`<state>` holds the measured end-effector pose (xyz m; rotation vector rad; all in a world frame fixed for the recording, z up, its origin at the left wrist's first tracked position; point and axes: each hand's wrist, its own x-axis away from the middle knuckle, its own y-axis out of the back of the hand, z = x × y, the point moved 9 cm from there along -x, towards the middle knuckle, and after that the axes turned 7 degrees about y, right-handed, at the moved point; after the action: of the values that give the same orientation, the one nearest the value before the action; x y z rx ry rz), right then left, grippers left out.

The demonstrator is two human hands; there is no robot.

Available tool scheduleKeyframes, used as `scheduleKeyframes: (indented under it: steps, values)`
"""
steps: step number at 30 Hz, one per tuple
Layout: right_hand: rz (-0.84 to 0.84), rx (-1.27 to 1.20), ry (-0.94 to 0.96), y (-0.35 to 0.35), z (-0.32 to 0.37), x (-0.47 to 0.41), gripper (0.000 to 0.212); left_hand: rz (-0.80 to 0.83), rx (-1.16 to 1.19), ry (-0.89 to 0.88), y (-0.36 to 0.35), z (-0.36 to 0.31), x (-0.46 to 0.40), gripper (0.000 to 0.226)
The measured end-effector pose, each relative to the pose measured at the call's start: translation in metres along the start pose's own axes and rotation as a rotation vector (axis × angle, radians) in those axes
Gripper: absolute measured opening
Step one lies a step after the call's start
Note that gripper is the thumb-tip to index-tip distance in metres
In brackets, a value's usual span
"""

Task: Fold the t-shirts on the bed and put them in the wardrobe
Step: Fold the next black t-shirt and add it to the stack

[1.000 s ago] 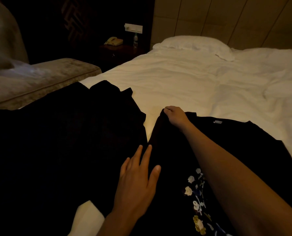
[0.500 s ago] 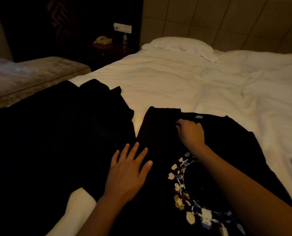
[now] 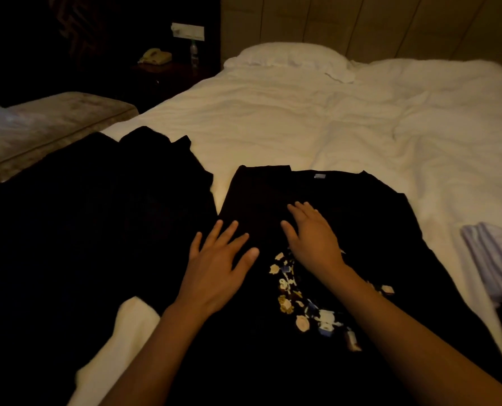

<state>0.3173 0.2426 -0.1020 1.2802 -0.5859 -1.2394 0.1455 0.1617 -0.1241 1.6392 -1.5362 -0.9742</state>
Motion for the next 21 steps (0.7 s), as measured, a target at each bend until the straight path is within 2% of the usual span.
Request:
scheduleKeyframes:
  steps: [3, 7, 9, 12, 18, 21]
  values:
    - [-0.082, -0.048, -0.039, 0.026, -0.016, 0.018, 0.052, 0.023, 0.172, 0.013, 0.007, -0.025, -0.005, 0.086]
    - [-0.133, -0.077, -0.140, 0.055, -0.069, 0.013, 0.055, 0.041, 0.266, -0.004, 0.003, -0.065, -0.052, 0.058]
    - [-0.164, -0.111, -0.211, 0.067, -0.104, 0.003, 0.056, 0.039, 0.303, 0.005, 0.000, -0.078, -0.087, 0.053]
    - [-0.197, -0.082, -0.276, 0.078, -0.155, -0.020, 0.057, 0.056, 0.265, 0.018, -0.010, -0.086, -0.144, 0.053]
    - [-0.098, 0.008, -0.351, 0.067, -0.234, -0.067, 0.062, 0.062, 0.046, 0.028, -0.039, -0.077, -0.234, 0.059]
    - [-0.038, 0.019, -0.363, 0.049, -0.260, -0.086, 0.059, 0.043, -0.002, 0.047, -0.051, -0.062, -0.269, 0.054]
